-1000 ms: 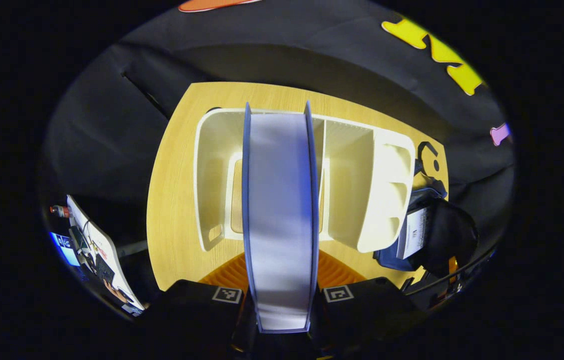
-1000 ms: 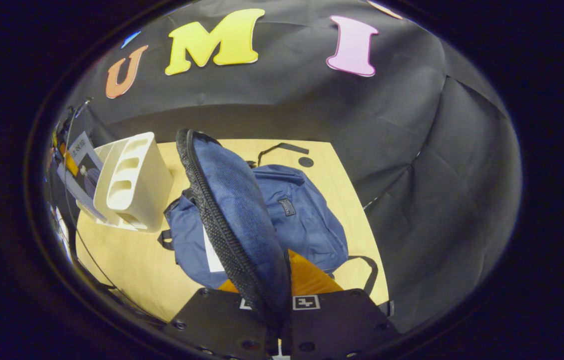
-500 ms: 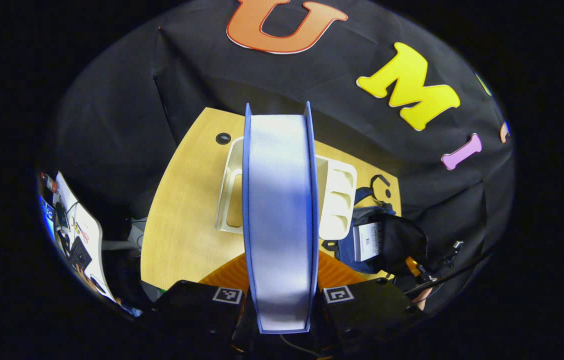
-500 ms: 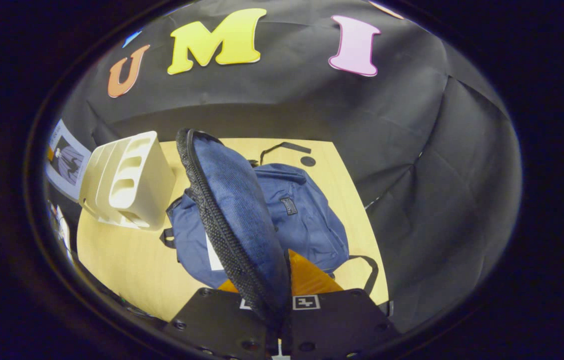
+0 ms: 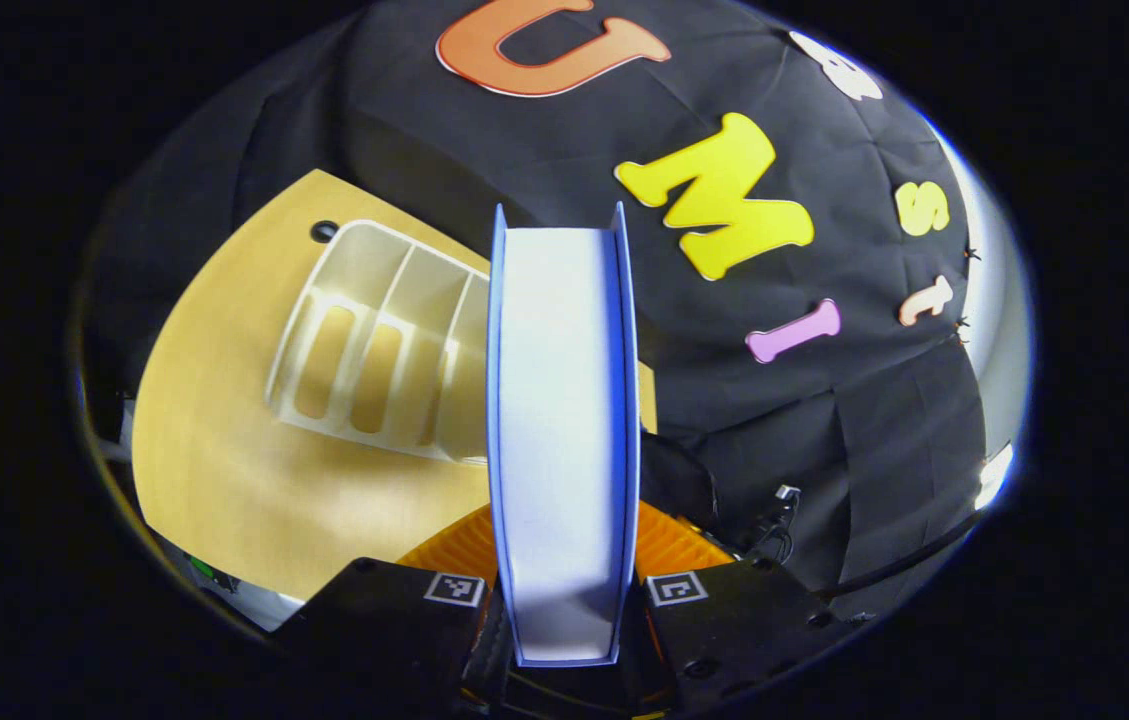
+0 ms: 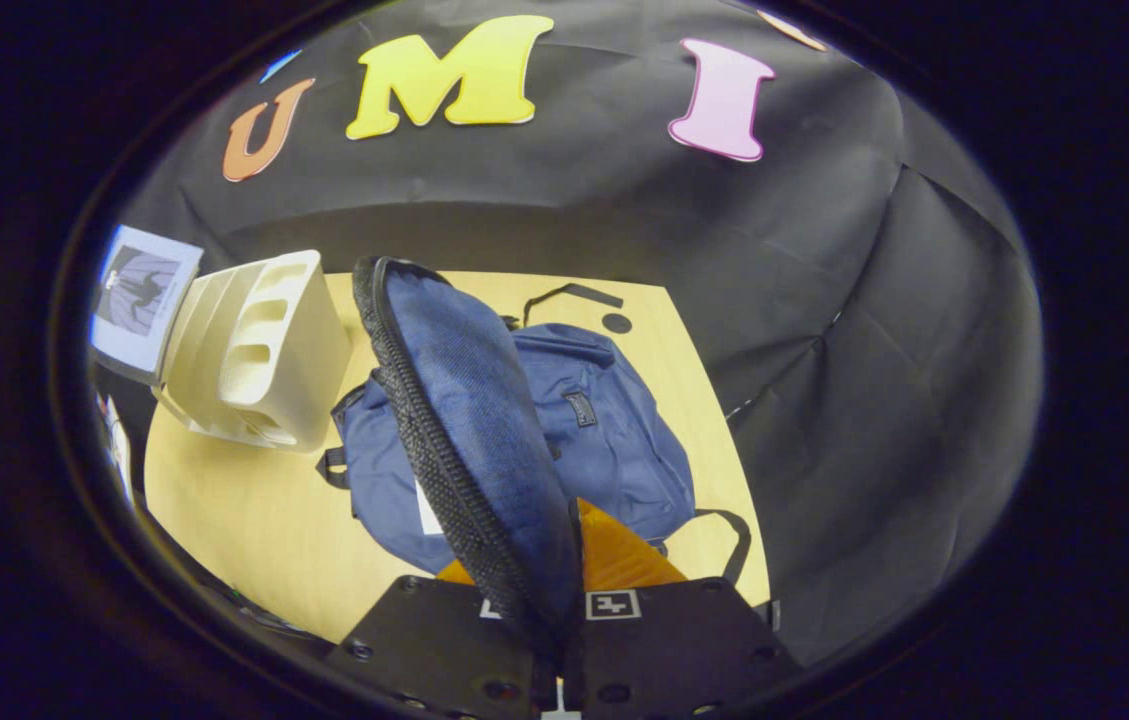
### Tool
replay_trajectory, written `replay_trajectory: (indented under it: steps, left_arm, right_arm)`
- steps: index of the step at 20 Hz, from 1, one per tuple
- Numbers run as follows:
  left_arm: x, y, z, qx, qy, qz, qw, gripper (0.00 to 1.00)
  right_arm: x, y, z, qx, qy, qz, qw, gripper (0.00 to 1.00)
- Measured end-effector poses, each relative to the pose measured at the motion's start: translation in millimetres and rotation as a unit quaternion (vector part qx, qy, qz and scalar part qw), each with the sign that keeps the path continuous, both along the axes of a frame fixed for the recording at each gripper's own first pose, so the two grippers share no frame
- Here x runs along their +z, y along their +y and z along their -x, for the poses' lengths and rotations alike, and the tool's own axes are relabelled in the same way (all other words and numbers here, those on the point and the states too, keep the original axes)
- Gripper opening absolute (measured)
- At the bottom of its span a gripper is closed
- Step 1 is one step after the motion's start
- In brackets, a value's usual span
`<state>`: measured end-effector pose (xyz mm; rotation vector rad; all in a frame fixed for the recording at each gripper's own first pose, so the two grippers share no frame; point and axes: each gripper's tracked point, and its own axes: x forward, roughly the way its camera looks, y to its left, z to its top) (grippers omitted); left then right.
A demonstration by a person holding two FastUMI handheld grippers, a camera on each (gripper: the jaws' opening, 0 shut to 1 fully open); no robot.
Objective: Open the schoolbag, grab two books from the bookshelf and put them into the schoolbag.
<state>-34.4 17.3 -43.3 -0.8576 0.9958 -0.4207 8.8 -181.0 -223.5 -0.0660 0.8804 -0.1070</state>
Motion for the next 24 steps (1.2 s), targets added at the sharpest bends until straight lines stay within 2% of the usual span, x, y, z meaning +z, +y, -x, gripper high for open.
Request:
replay_trajectory:
  steps: [3, 6, 10, 14, 24]
  left_arm:
    - [-5, -48, -2, -0.017, -0.037, 0.034, 0.999, 0.45]
    - [-27, -96, 0, -0.025, -0.034, 0.061, 0.997, 0.45]
    - [-70, -153, 7, -0.053, -0.022, 0.056, 0.997, 0.45]
    - [-102, -199, 7, -0.060, 0.012, 0.059, 0.996, 0.45]
    - [-175, -266, 8, -0.070, 0.078, 0.047, 0.993, 0.45]
  right_arm:
    - [-1, -3, -1, -0.002, -0.002, -0.004, 1.000, 0.00]
    - [0, -9, -1, -0.007, -0.004, -0.014, 1.000, 0.00]
    - [-1, -17, -3, -0.009, -0.003, -0.032, 0.999, 0.00]
    - [-1, -28, -7, -0.008, -0.003, -0.039, 0.999, 0.00]
    - [-5, -41, -10, -0.013, 0.005, -0.069, 0.998, 0.00]
